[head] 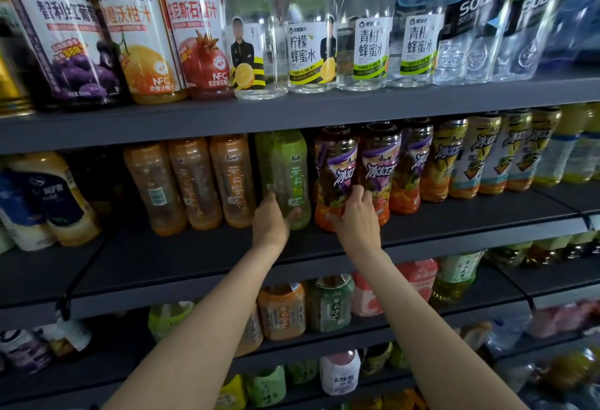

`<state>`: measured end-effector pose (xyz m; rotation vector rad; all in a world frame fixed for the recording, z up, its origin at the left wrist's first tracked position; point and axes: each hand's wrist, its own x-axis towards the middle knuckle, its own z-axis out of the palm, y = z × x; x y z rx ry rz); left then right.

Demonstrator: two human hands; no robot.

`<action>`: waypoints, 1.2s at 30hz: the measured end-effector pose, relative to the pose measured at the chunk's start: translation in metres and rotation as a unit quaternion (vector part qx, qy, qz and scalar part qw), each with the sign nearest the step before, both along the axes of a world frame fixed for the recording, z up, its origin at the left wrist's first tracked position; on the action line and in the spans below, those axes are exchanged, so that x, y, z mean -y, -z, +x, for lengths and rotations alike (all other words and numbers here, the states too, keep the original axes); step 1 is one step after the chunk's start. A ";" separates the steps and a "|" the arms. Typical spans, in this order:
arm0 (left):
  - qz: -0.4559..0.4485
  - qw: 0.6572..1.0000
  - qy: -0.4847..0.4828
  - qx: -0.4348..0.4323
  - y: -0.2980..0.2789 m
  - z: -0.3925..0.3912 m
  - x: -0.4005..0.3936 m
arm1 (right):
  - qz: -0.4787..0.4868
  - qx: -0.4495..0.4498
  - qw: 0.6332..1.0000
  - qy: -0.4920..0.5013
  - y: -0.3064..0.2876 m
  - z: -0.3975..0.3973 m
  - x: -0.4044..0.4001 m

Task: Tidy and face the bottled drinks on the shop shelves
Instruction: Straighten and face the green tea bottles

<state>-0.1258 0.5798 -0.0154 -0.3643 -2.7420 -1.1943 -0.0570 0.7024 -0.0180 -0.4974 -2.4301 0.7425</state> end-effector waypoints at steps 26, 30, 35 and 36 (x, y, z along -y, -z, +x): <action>0.030 0.992 -0.121 -0.030 -0.010 -0.014 0.065 | -0.031 -0.028 0.997 -0.061 0.009 -0.052 0.076; 0.029 0.983 -0.179 -0.008 -0.017 -0.019 0.051 | -0.028 -0.031 0.997 -0.070 0.010 -0.051 0.074; 0.052 0.976 -0.212 -0.018 -0.010 -0.025 0.043 | -0.033 -0.035 0.997 -0.066 0.012 -0.051 0.076; 0.056 0.976 -0.208 -0.019 -0.009 -0.024 0.044 | -0.033 -0.031 0.997 -0.064 0.011 -0.051 0.076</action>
